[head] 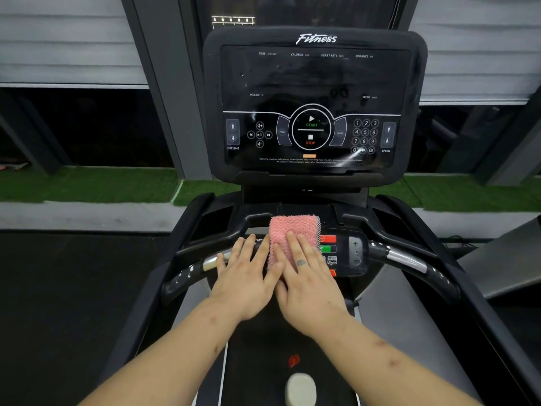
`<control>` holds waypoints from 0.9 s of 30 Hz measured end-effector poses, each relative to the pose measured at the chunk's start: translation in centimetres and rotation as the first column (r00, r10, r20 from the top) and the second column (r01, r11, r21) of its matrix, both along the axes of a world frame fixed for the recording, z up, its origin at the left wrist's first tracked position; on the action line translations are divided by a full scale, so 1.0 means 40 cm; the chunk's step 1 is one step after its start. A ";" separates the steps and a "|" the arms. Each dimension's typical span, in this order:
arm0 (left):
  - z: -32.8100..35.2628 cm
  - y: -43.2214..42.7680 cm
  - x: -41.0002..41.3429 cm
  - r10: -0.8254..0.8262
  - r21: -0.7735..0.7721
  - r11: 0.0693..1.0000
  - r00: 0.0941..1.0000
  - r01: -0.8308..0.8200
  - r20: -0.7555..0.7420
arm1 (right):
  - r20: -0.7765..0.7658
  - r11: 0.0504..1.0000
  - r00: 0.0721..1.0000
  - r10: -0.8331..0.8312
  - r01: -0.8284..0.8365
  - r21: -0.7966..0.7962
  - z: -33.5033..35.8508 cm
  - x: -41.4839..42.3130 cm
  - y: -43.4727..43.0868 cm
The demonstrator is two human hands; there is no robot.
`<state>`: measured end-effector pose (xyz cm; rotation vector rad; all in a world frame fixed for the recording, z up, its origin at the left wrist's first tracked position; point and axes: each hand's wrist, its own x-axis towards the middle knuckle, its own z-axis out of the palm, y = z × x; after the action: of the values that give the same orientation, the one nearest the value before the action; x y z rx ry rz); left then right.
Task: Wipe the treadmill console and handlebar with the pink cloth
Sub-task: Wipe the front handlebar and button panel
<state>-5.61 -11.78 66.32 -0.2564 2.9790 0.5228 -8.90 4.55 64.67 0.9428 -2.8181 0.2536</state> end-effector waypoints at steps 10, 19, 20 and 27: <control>0.002 0.002 -0.002 0.012 -0.039 0.999 1.000 -0.011 0.019 | -0.045 0.989 0.988 -0.146 0.147 -0.001 -0.023 -0.060 0.171; 0.004 0.007 -0.001 0.021 -0.047 0.999 1.000 -0.020 0.016 | -0.063 0.979 0.977 -0.204 0.203 -0.024 -0.077 -0.030 0.245; 0.004 0.007 -0.002 0.021 -0.047 0.999 1.000 -0.020 0.016 | -0.058 0.978 0.976 -0.211 0.210 -0.018 -0.082 -0.022 0.241; 0.001 0.005 0.000 0.012 -0.036 0.999 1.000 -0.011 0.008 | -0.053 0.984 0.982 -0.180 0.180 -0.010 -0.079 0.003 0.155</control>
<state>-5.62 -11.56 66.34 -0.2782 2.9829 0.4688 -8.76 10.76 61.50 0.6767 -2.8277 0.2083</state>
